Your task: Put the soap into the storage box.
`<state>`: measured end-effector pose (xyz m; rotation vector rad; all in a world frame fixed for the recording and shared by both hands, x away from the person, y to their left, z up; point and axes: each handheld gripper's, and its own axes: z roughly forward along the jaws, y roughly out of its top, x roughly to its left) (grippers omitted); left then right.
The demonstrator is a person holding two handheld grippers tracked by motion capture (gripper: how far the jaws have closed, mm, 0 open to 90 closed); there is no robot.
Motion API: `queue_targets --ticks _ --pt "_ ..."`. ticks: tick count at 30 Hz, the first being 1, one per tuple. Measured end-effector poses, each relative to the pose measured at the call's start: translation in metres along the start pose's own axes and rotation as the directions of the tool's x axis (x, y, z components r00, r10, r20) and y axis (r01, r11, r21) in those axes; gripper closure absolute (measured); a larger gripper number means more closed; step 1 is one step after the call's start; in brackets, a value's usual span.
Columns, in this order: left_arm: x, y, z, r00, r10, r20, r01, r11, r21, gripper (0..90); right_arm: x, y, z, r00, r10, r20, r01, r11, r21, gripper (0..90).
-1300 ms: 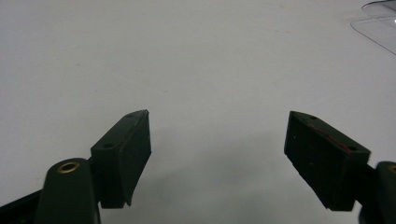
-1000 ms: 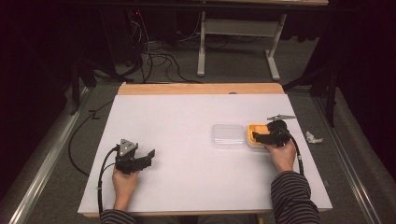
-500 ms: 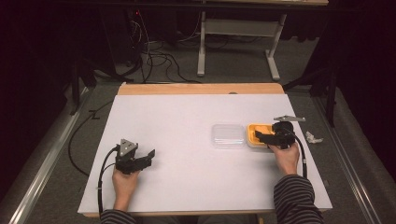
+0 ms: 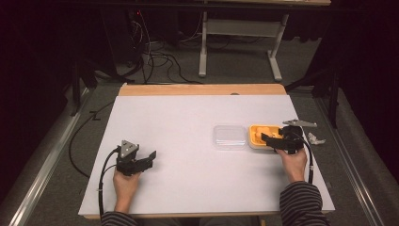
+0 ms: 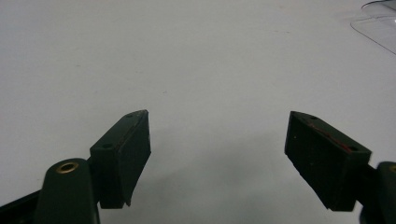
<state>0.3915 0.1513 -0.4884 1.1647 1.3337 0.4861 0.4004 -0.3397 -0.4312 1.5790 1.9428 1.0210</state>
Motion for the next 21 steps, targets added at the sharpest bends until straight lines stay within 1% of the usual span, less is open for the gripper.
queue_targets --ticks 8,11,12,15,16,18,21 --pt "0.000 0.000 0.000 1.0000 0.004 0.001 -0.004 1.0000 0.001 23.0 0.001 -0.002 -0.009 1.0000 0.001 -0.005 -0.001 1.000 -0.014 18.1" --pt "0.000 0.000 0.000 1.0000 0.001 0.001 -0.001 1.0000 0.000 23.0 0.002 -0.003 -0.013 1.0000 0.002 -0.003 -0.002 1.000 -0.029 18.1" --pt "0.000 0.000 0.000 1.0000 0.005 0.000 -0.005 1.0000 0.001 23.0 0.002 -0.004 -0.015 1.0000 -0.006 -0.002 0.006 0.999 -0.033 18.1" --pt "0.000 0.000 0.000 1.0000 0.002 0.001 -0.002 1.0000 0.000 23.0 0.002 -0.007 -0.017 1.0000 0.001 -0.002 -0.001 0.999 -0.037 18.2" --pt "0.000 0.000 0.000 1.0000 0.006 0.000 -0.006 1.0000 0.000 23.0 0.002 -0.008 -0.019 1.0000 0.002 -0.003 -0.002 0.999 -0.040 18.2" --pt "0.000 0.000 0.000 1.0000 0.004 0.002 -0.004 1.0000 0.000 23.0 0.001 -0.010 -0.021 1.0000 -0.002 -0.008 0.002 0.999 -0.046 18.3" --pt "0.000 0.000 0.000 1.0000 0.003 0.002 -0.003 1.0000 0.000 23.0 0.001 -0.013 -0.023 1.0000 -0.007 -0.001 0.007 0.998 -0.055 18.3"
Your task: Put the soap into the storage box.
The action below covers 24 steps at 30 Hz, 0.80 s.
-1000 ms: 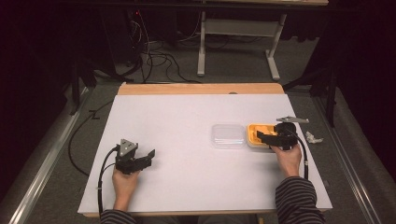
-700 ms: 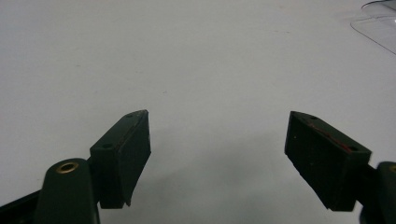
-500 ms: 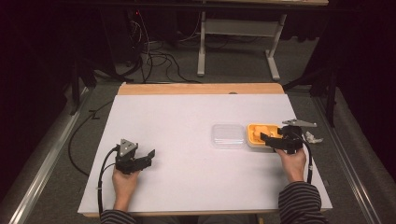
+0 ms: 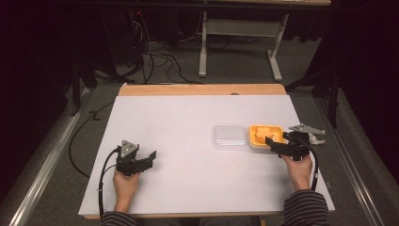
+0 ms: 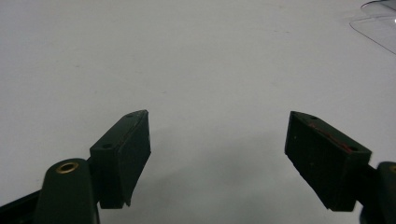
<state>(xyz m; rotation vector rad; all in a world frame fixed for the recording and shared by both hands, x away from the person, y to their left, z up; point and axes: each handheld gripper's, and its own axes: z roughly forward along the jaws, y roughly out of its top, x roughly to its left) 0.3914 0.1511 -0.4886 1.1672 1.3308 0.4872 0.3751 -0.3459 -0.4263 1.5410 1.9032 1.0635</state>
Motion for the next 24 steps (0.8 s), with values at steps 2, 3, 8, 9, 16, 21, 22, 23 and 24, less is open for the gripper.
queue_targets --ticks 2,3,8,9,16,21,22,23,24 --pt "0.000 0.000 0.000 1.0000 0.000 -0.001 0.000 1.0000 0.000 23.1 0.000 -0.001 -0.002 1.0000 0.006 -0.001 -0.006 1.000 0.003 18.5" --pt "0.000 0.000 0.000 1.0000 0.000 -0.001 0.000 1.0000 0.000 23.1 0.000 -0.002 -0.003 1.0000 0.003 -0.004 -0.003 1.000 -0.005 18.9" --pt "0.000 0.000 0.000 1.0000 0.002 -0.005 -0.002 1.0000 0.002 23.2 0.002 -0.006 -0.008 0.9999 0.005 -0.014 -0.005 1.000 -0.024 19.1" --pt "0.000 0.000 0.000 1.0000 0.001 -0.005 -0.001 1.0000 0.002 23.3 0.002 -0.007 -0.009 0.9998 -0.004 -0.017 0.003 0.999 -0.032 19.3" --pt "0.000 -0.001 0.001 1.0000 0.007 -0.006 -0.007 1.0000 0.006 23.4 0.005 -0.012 -0.017 0.9998 -0.011 -0.017 0.010 0.998 -0.055 21.5" --pt "0.000 -0.001 0.001 0.9999 0.009 -0.006 -0.009 0.9999 0.006 23.4 0.009 -0.014 -0.023 0.9996 -0.018 -0.022 0.016 0.998 -0.065 22.1" --pt "0.000 -0.001 0.001 0.9999 0.009 -0.006 -0.009 0.9999 0.006 23.4 0.009 -0.015 -0.024 0.9994 -0.023 -0.025 0.021 0.997 -0.071 22.3" --pt "0.000 -0.001 0.001 0.9999 0.009 -0.006 -0.009 0.9999 0.007 23.4 0.010 -0.016 -0.025 0.9995 -0.019 -0.026 0.017 0.997 -0.072 22.3" --pt "0.000 -0.001 0.001 0.9999 0.009 -0.006 -0.009 0.9999 0.006 23.4 0.011 -0.017 -0.026 0.9995 -0.017 -0.028 0.015 0.997 -0.075 22.4"
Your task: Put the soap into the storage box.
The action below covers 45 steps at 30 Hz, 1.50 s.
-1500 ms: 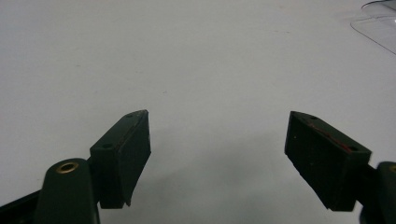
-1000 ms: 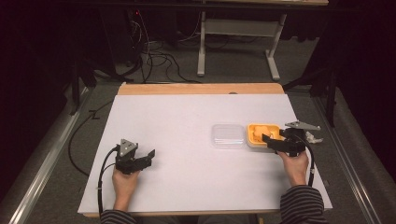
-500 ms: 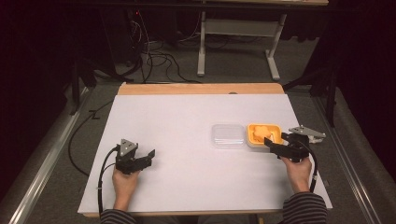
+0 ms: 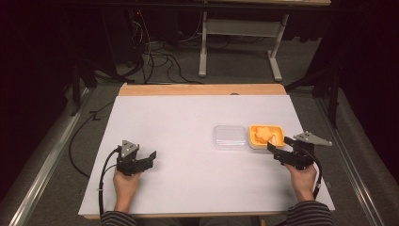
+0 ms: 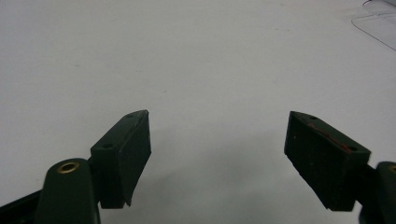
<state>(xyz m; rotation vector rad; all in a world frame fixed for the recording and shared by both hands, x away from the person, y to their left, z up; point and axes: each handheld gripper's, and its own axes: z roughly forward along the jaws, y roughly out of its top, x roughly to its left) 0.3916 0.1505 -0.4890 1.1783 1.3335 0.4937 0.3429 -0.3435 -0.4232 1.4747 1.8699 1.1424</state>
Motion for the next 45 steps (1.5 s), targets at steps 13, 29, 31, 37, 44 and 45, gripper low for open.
queue_targets --ticks 13,29,31,37,44,45 --pt "0.000 0.000 0.000 1.0000 -0.003 0.001 0.003 1.0000 -0.004 23.3 0.007 -0.010 -0.011 0.9998 -0.006 -0.018 0.005 1.000 -0.030 22.9" --pt "0.000 0.000 0.000 1.0000 -0.003 0.000 0.003 1.0000 -0.002 23.3 0.017 -0.024 -0.010 0.9991 -0.002 -0.041 0.001 0.999 -0.033 26.3" --pt "0.000 0.000 0.000 1.0000 -0.003 0.000 0.003 1.0000 -0.002 23.3 0.020 -0.024 -0.010 0.9989 -0.007 -0.046 0.006 1.000 -0.029 26.9" --pt "0.000 0.000 0.000 1.0000 -0.001 -0.001 0.001 1.0000 -0.001 23.3 0.028 -0.023 -0.011 0.9978 -0.025 -0.061 0.023 0.999 -0.034 27.7" --pt "0.000 0.000 0.000 1.0000 -0.003 0.000 0.003 1.0000 -0.003 23.2 0.037 -0.020 -0.009 0.9963 -0.047 -0.072 0.045 0.999 -0.029 28.2" --pt "0.000 0.000 0.000 1.0000 -0.003 -0.001 0.003 1.0000 -0.003 23.2 0.039 -0.020 -0.008 0.9959 -0.052 -0.075 0.050 0.998 -0.026 28.2"
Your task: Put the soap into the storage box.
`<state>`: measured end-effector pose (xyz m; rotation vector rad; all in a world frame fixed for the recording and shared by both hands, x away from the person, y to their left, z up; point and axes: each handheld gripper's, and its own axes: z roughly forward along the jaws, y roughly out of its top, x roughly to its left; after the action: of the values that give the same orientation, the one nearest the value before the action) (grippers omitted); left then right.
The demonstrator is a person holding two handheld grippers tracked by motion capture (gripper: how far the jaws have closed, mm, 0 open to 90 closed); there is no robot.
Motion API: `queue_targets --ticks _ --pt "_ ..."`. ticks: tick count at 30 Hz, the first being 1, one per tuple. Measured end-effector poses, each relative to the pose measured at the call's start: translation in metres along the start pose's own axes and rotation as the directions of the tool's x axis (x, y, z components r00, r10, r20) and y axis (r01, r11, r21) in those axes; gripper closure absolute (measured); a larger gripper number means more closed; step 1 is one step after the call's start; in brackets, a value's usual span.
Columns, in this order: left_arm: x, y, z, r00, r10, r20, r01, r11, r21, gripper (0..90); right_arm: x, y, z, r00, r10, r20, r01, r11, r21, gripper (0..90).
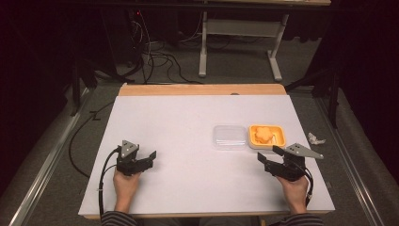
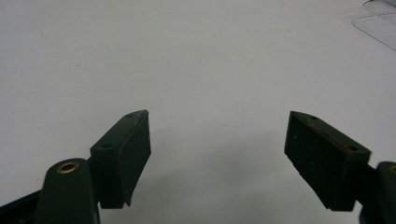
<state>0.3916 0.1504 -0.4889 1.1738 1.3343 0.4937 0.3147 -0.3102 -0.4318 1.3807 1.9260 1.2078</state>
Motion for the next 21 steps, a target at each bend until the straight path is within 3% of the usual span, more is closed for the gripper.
queue_targets --ticks 6,21 --pt "0.000 0.000 0.000 1.0000 0.000 0.000 0.000 1.0000 0.000 23.2 0.005 0.000 0.005 0.9998 0.002 -0.018 -0.002 1.000 0.007 28.2" --pt "0.000 0.000 0.000 1.0000 0.001 0.001 -0.001 1.0000 -0.001 23.2 0.021 0.001 0.016 0.9978 -0.048 -0.045 0.050 0.998 0.038 28.5"
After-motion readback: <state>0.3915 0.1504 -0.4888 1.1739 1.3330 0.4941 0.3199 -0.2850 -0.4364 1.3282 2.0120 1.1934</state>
